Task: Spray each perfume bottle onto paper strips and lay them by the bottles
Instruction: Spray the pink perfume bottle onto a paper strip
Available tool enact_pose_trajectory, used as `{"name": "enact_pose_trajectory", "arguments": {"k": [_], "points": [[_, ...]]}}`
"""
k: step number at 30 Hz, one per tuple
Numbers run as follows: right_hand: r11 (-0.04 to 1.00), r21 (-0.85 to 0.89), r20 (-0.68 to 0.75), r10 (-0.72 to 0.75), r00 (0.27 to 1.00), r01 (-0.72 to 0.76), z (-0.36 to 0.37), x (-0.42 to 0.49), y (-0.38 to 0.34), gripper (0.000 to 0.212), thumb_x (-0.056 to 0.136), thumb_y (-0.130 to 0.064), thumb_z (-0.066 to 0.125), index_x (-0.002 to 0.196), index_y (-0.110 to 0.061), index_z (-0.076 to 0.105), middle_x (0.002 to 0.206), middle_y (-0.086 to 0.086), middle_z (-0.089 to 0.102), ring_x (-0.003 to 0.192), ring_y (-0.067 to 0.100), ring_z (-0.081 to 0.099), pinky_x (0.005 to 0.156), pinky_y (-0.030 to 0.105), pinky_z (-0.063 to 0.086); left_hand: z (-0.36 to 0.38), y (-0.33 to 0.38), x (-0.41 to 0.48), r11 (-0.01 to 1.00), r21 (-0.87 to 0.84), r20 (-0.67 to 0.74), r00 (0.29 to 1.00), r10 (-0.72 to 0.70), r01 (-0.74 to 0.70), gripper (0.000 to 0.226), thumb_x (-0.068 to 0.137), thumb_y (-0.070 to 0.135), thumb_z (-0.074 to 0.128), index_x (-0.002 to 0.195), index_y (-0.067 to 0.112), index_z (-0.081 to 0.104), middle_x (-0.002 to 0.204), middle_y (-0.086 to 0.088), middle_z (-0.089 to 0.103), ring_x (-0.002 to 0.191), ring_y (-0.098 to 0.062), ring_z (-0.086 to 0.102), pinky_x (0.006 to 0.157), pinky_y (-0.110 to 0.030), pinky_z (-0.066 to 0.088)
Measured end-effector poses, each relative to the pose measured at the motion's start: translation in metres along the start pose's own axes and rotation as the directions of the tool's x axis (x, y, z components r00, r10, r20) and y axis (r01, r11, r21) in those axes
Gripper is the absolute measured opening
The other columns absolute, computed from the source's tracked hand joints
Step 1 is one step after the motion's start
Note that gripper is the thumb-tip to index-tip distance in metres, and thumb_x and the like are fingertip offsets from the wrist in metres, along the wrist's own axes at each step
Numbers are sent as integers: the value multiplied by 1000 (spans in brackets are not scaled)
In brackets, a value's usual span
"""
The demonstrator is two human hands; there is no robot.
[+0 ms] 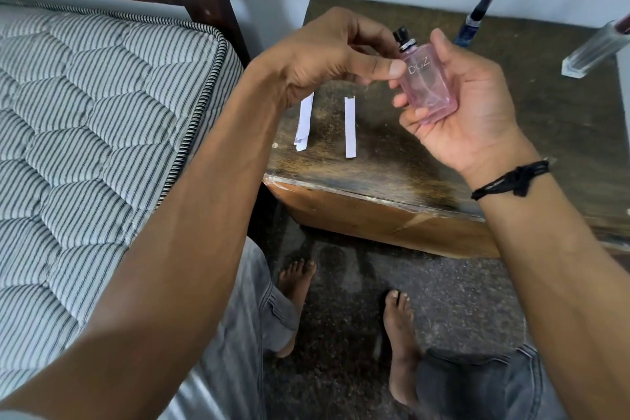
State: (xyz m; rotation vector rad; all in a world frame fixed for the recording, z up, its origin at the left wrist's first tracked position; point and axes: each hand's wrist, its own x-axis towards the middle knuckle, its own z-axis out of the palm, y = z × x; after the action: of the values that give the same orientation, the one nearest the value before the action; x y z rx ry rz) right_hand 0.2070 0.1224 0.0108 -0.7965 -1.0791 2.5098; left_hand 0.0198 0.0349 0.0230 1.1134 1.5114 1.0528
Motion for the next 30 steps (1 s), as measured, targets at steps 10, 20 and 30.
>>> {"name": "enact_pose_trajectory", "arguments": {"k": [10,20,30], "points": [[999,-42,20,-3,1000,4,-1,5,5,31,104,-44,55,106,-14,61,95,2,66,80,18,65,65,28,53,6,1,3,996,71,-182,981,61,-49,10,77,19,84,81,13,77,67,4,67,66,-11,56,69,-26,48],[973,-227,5,-32,999,32,4,1,4,47,109,-52,35,125,-19,64,109,11,74,110,25,71,86,34,57,10,3,5,968,169,-310,922,232,-186,14,76,21,82,81,10,76,77,-4,73,70,-12,63,68,-28,51],[991,-119,-12,-61,998,59,-1,10,11,42,110,-29,45,145,-7,51,139,21,63,125,34,66,101,41,57,9,-4,12,936,303,-378,879,292,-180,30,75,30,83,92,6,77,87,-10,77,83,-31,71,75,-44,58]]}}
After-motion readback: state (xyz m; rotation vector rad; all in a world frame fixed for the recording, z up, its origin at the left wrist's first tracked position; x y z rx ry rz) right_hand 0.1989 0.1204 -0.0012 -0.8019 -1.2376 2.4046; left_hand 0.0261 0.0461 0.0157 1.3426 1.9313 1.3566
